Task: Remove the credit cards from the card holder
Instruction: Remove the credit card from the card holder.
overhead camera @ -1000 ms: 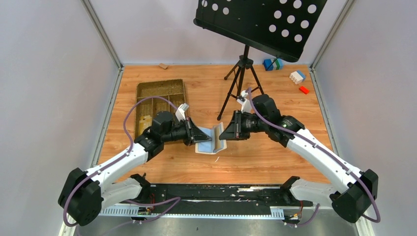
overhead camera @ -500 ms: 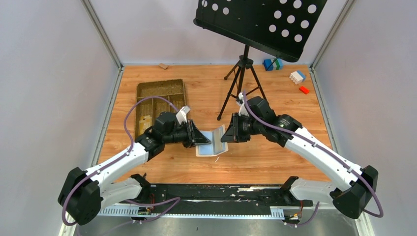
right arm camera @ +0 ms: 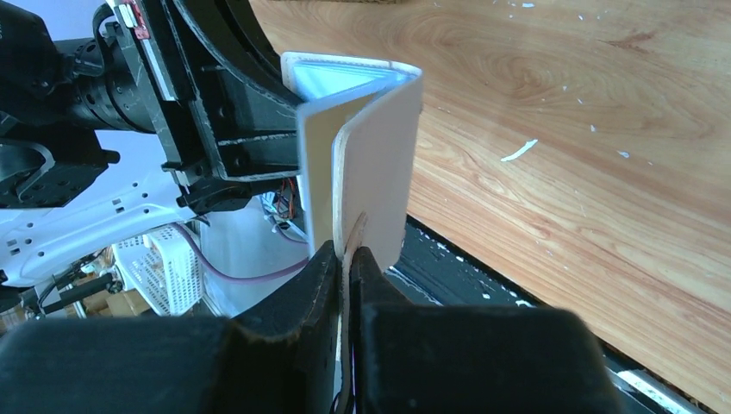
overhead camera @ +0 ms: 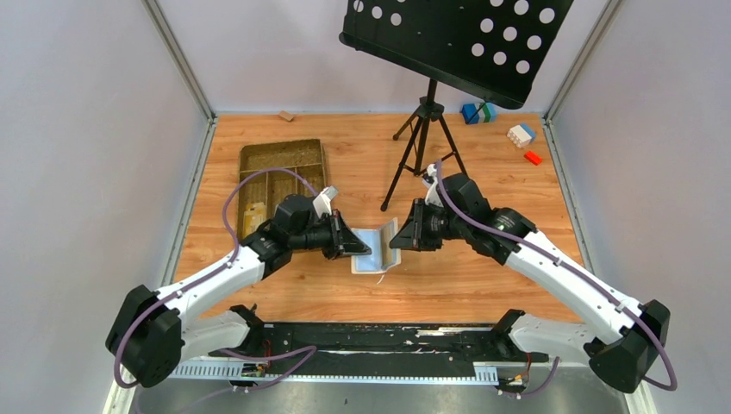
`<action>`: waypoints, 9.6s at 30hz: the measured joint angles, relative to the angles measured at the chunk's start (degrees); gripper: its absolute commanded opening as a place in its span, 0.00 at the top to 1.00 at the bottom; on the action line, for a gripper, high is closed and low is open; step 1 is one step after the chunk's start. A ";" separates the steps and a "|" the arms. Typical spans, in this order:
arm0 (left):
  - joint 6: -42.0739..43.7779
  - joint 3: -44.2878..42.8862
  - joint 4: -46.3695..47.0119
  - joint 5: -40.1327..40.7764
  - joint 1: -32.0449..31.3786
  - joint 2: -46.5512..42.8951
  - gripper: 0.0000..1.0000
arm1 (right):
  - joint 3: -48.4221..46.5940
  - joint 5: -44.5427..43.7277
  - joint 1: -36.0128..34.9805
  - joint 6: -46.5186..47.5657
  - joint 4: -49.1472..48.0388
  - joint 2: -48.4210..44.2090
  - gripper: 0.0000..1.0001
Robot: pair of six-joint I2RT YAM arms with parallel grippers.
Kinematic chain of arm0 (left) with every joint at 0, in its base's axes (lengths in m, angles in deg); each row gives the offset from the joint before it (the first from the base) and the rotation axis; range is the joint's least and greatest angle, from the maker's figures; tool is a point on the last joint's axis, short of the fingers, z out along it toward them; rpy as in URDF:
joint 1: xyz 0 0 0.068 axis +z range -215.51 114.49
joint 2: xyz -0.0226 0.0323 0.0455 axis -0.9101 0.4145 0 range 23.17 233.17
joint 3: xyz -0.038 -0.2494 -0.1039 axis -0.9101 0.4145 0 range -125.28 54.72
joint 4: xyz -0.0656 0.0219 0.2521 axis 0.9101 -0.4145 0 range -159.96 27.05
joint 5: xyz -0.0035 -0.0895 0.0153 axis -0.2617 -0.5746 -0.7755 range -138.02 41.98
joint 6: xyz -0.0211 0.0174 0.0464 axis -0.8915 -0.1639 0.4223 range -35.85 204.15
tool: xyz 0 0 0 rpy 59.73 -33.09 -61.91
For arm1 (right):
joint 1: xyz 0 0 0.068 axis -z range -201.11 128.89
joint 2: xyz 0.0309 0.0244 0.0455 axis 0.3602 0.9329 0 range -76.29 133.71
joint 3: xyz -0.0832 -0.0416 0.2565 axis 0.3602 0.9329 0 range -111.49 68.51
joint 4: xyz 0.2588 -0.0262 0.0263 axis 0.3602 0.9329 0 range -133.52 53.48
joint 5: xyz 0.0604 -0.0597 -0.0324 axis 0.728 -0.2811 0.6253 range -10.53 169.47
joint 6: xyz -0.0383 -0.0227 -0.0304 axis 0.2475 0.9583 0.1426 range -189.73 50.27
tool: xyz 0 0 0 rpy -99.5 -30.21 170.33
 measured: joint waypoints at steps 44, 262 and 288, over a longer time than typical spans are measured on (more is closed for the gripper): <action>-18.97 11.30 36.76 -8.72 6.64 1.75 0.32 | 7.69 15.93 12.87 -8.92 -13.66 -4.39 1.00; -5.95 -10.58 1.51 3.63 -2.10 1.75 0.58 | 12.87 26.49 20.00 -9.86 -25.14 -5.90 1.00; -19.04 -2.60 25.16 -0.13 0.68 2.19 1.00 | 17.90 30.16 21.84 -18.45 -35.23 -6.84 1.00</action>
